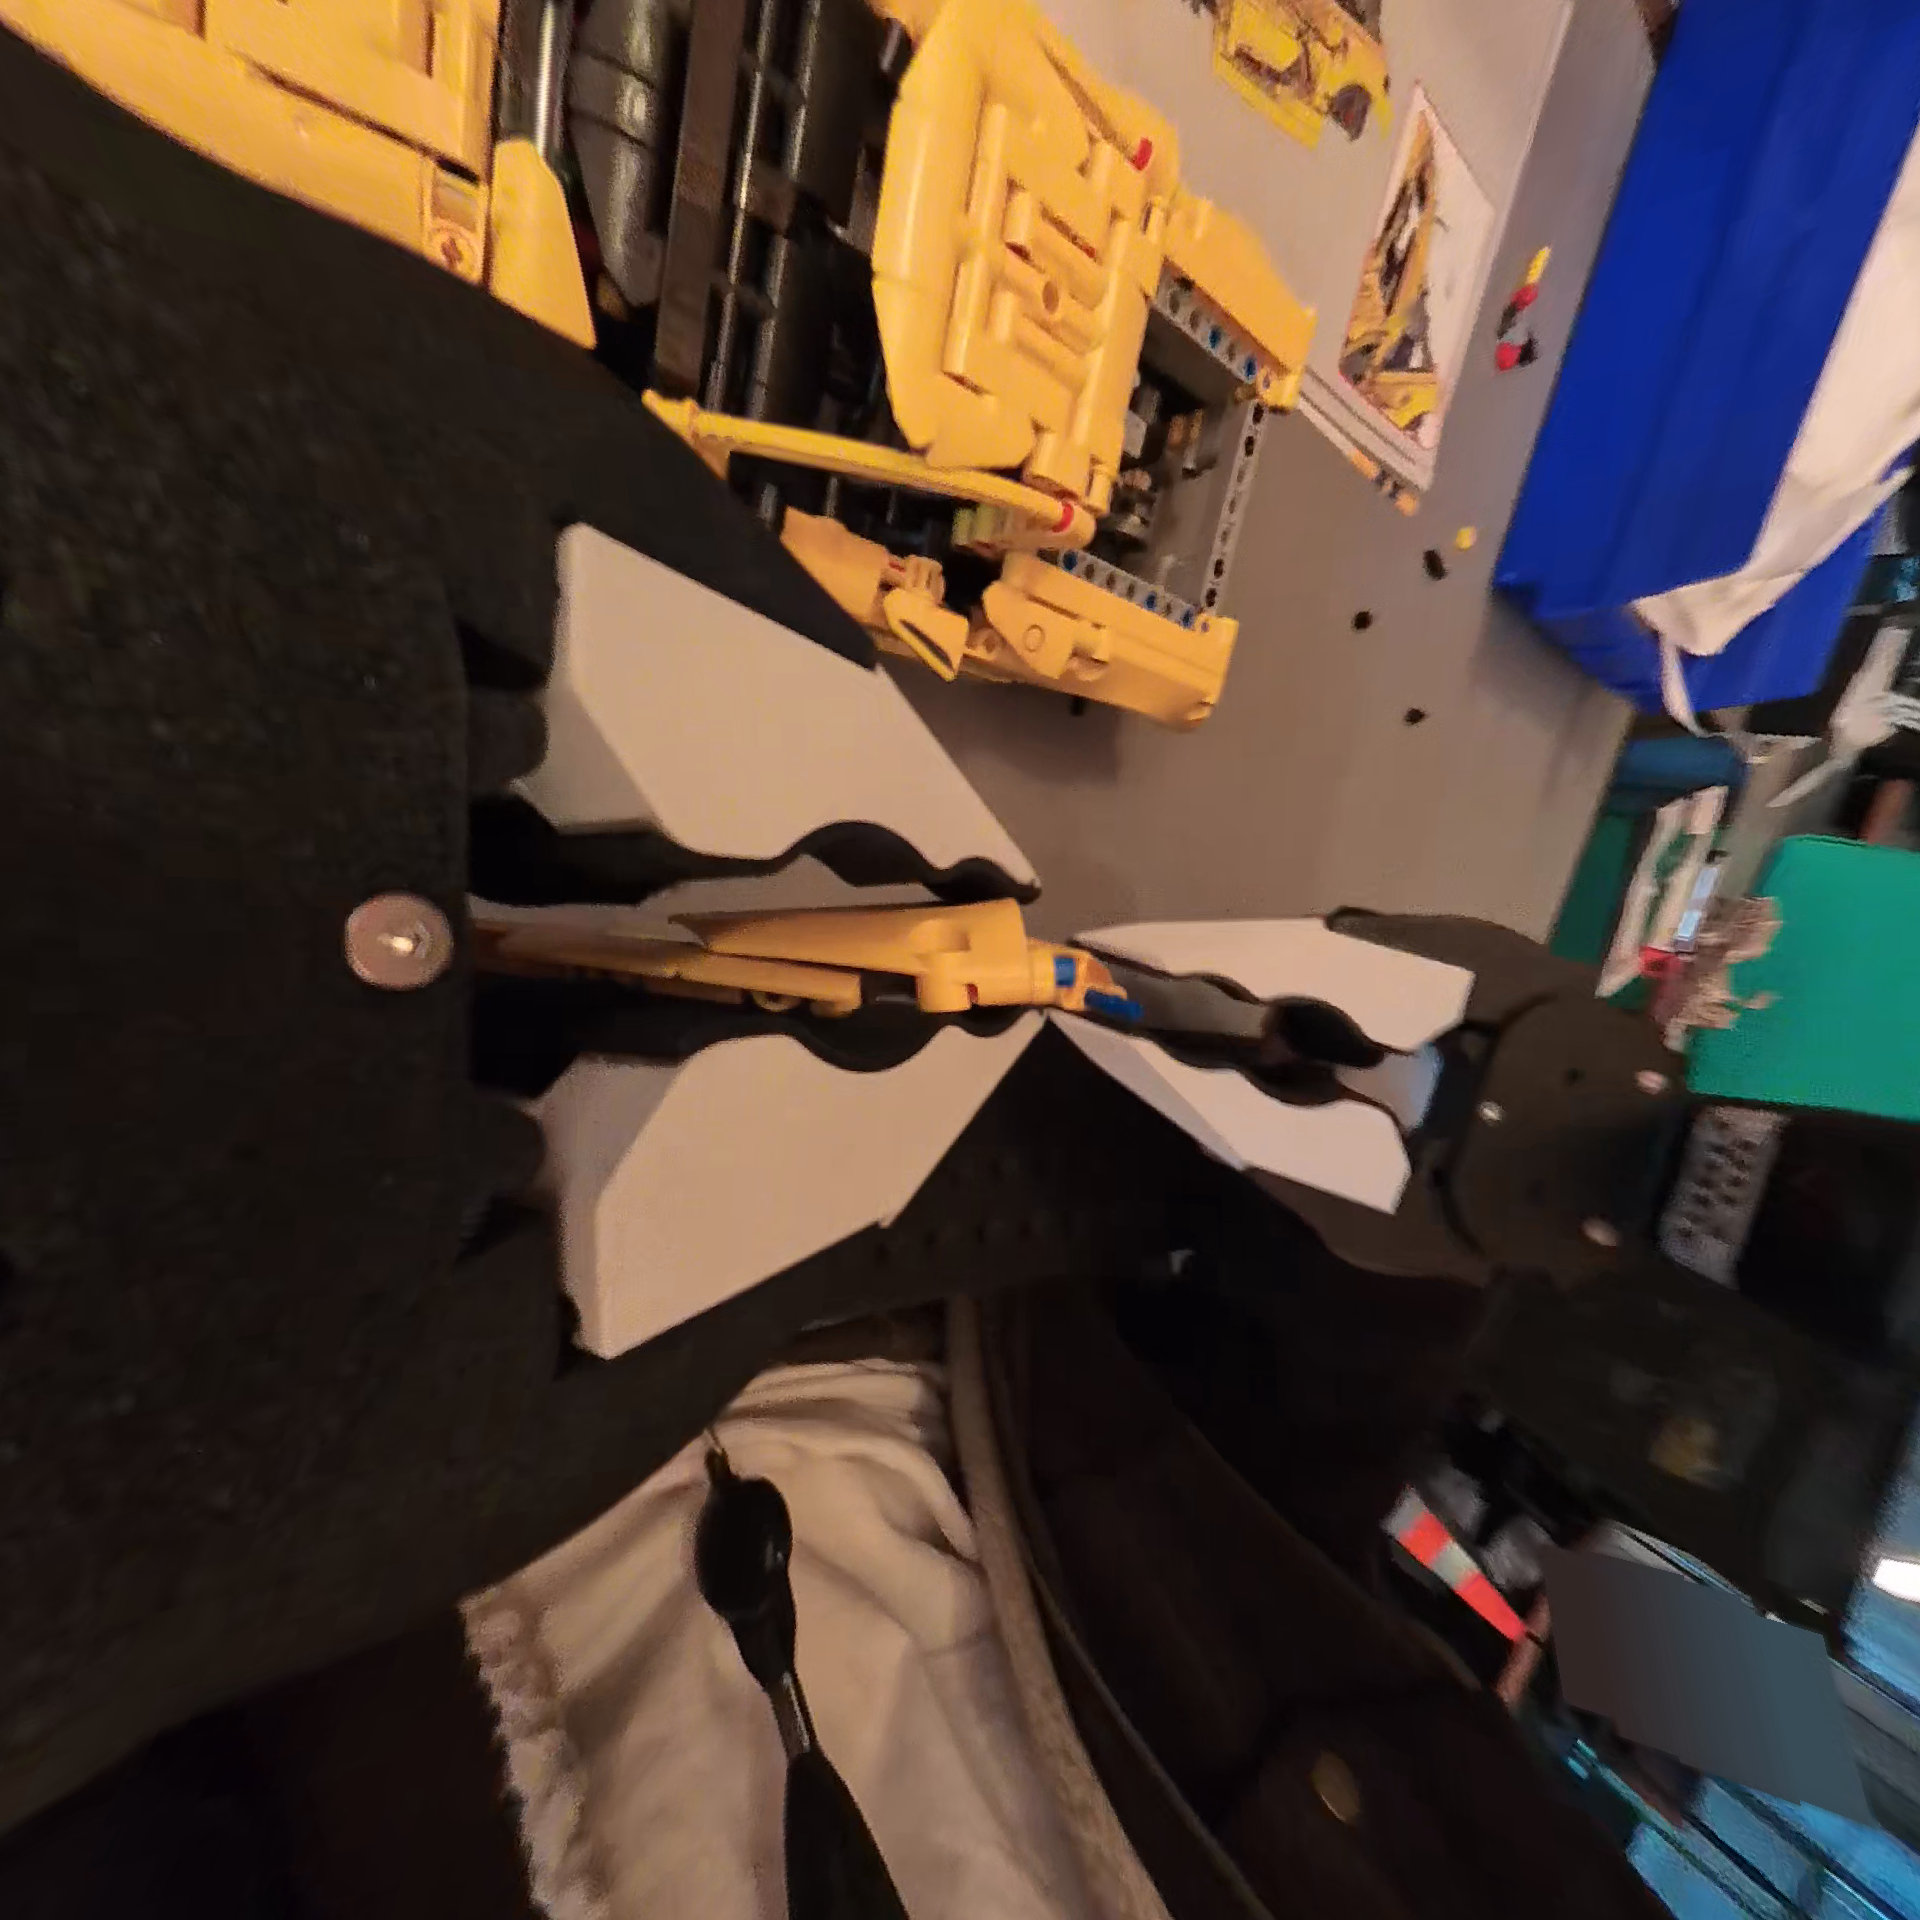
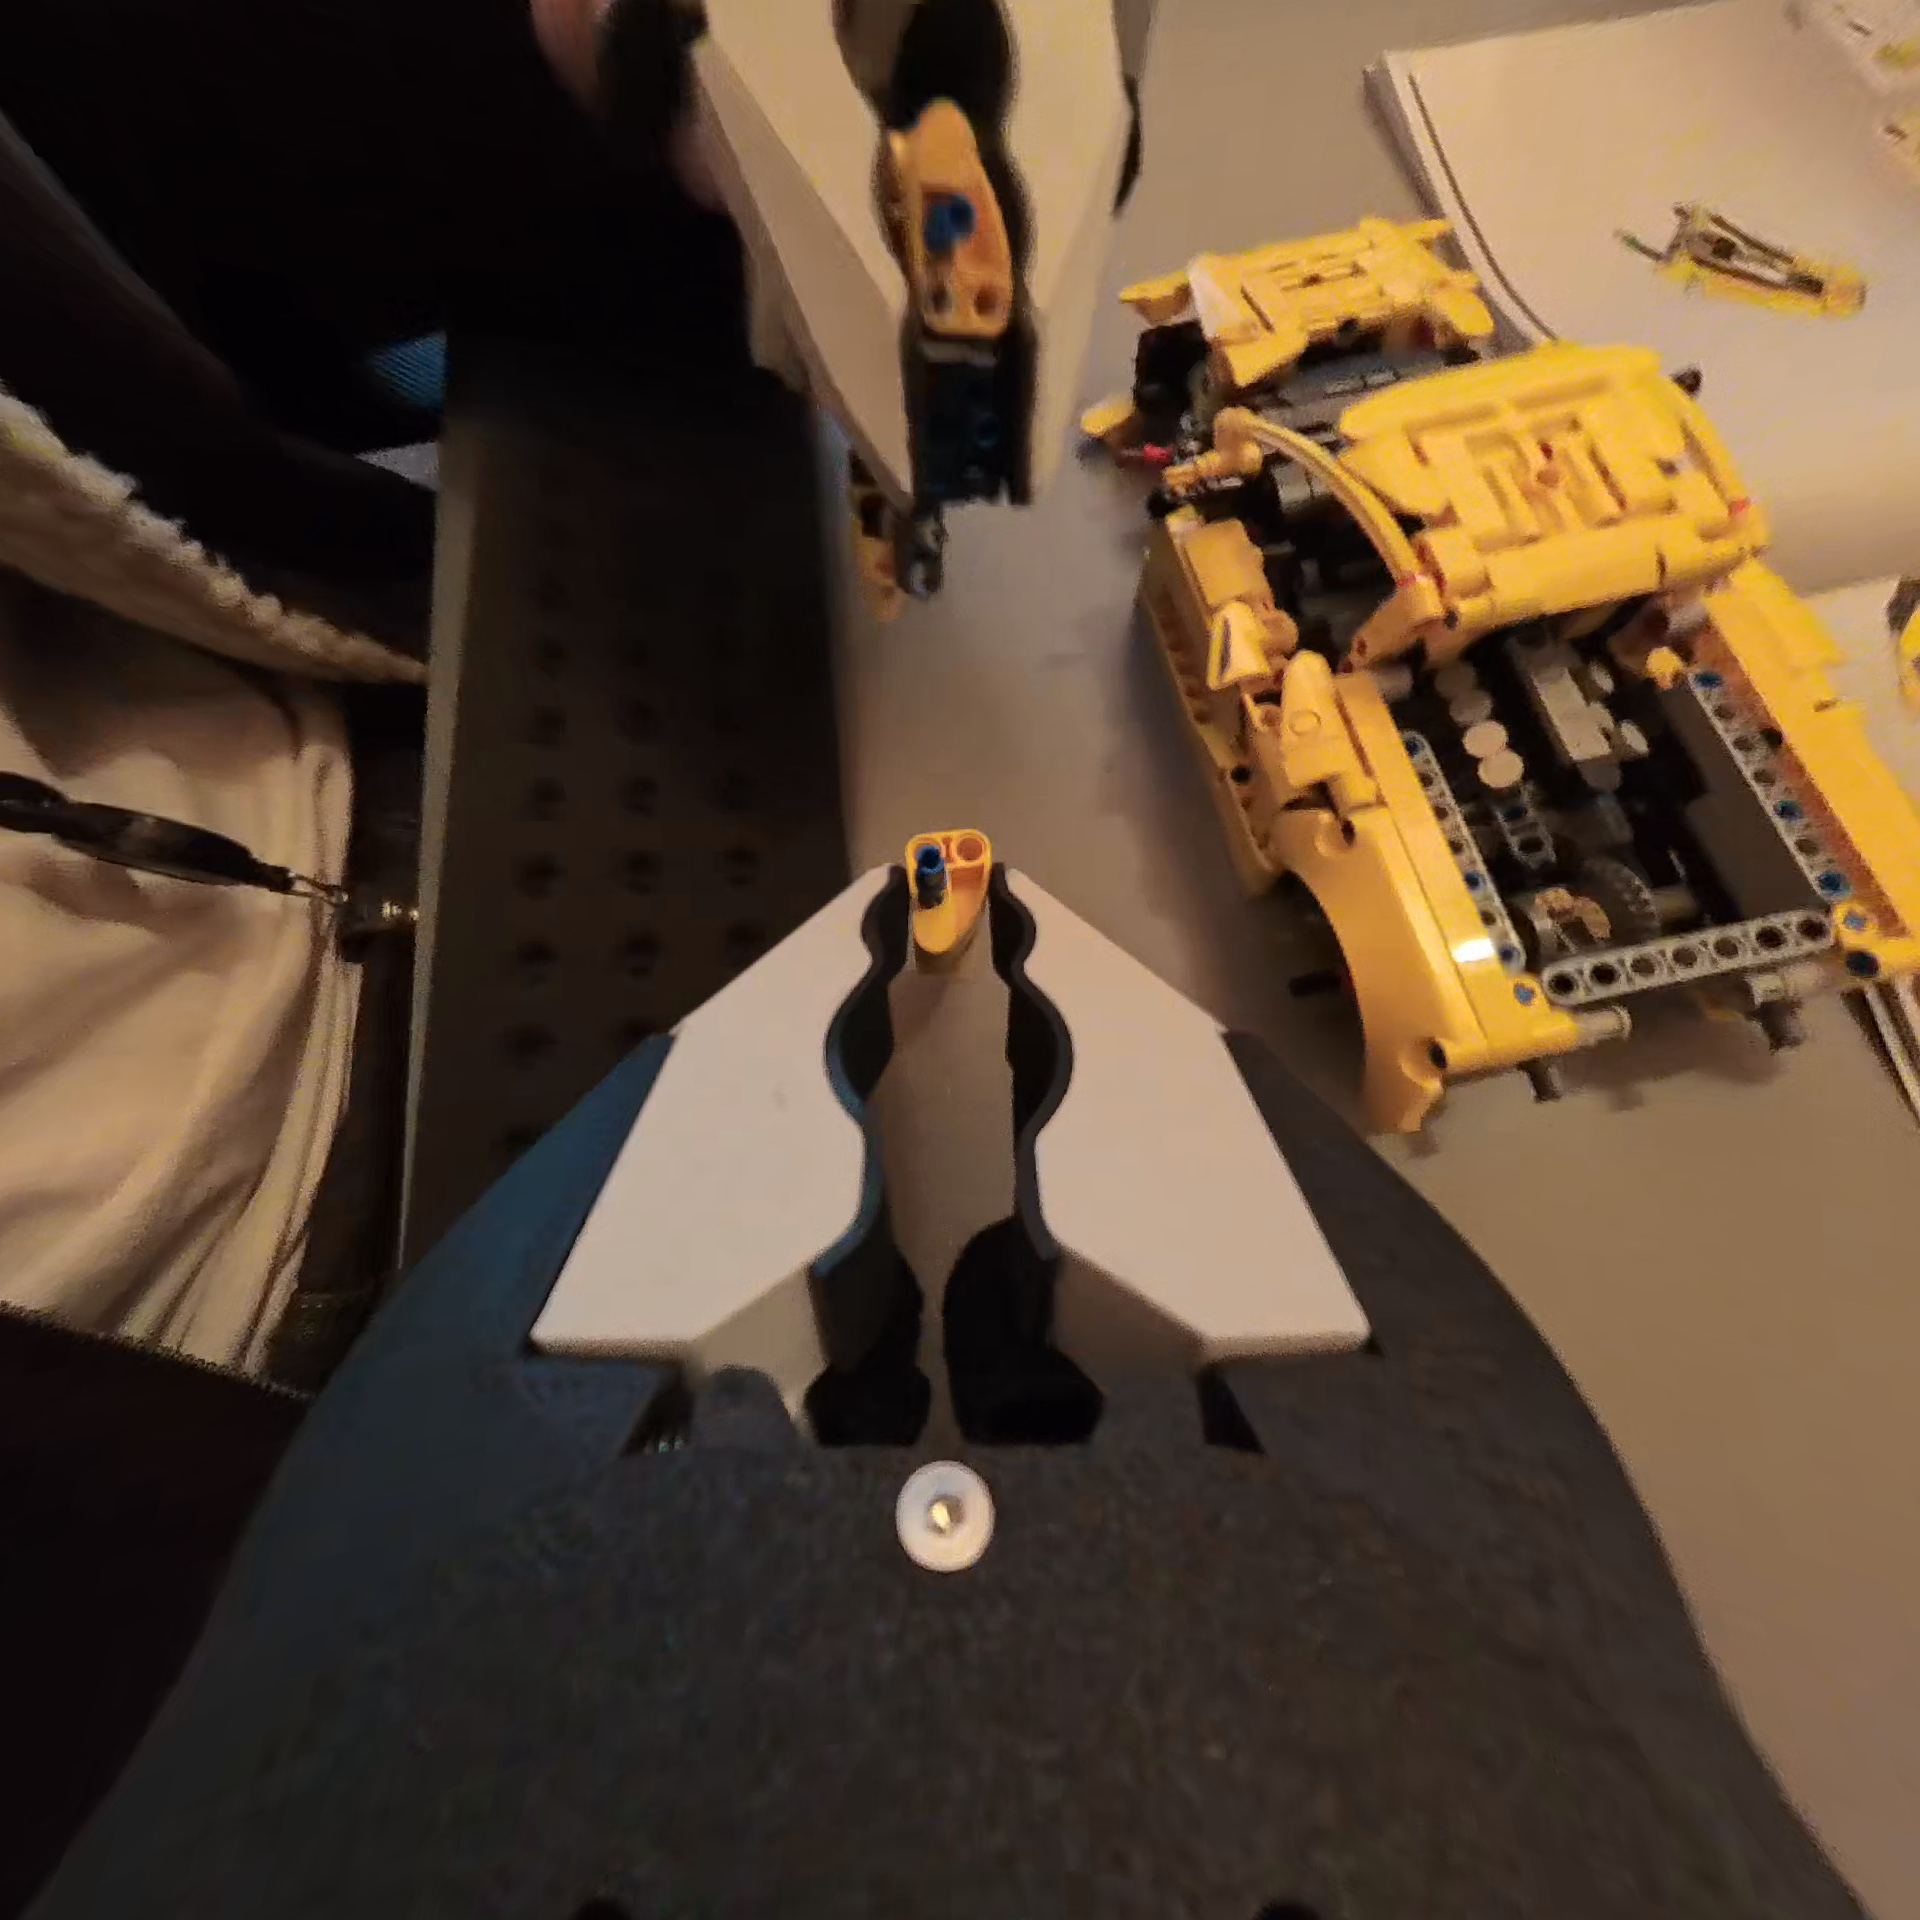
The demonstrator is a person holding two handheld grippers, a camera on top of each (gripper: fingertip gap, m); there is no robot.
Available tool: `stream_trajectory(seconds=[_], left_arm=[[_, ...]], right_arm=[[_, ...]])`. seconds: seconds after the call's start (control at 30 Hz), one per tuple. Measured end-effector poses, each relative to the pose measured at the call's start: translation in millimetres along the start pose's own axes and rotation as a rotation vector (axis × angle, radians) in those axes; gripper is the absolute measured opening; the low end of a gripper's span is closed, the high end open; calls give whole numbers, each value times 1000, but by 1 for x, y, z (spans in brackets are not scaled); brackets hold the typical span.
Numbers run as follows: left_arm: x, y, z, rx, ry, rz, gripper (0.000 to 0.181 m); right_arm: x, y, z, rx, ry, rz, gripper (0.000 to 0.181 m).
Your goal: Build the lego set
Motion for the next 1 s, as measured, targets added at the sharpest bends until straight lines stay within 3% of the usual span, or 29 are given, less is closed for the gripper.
stream_trajectory(seconds=[0.17, 0.27, 0.37, 0.5, 0.67, 0.83, 0.93, 1.0], left_arm=[[3, 5, 0, -3, 14, 56, 17], [1, 4, -2, 13, 2, 47, 17], [0, 3, -1, 13, -2, 42, 16], [-2, -1, 1, 13, -16, 25, 17], [1, 0, 4, 3, -19, 40, 17], [15, 1, 15, -101, 35, 134, 16], [20, -1, 22, -130, 23, 154, 16], [21, -1, 23, -139, 30, 168, 16]], right_arm=[[-36, 14, 10, 63, -178, -50, 15], [-65, 25, -10, 165, -183, -210, 15], [-55, 31, -26, 210, -162, -155, 14], [-65, 21, -21, 138, -99, -226, 18], [-52, 19, -21, 179, -150, -136, 34], [24, 19, -15, 113, -113, 206, 41], [56, 5, -27, 200, -181, 308, 39], [61, -5, -32, 246, -206, 307, 30]])
Point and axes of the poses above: each gripper's, where its closed fingertips meet, y back along the fingers, x out of its top, z = x × y across the jaws, the point moved 1 cm from there along y, back along the fingers, and after that the axes turned 11 degrees about -x, right-handed, at the moved point
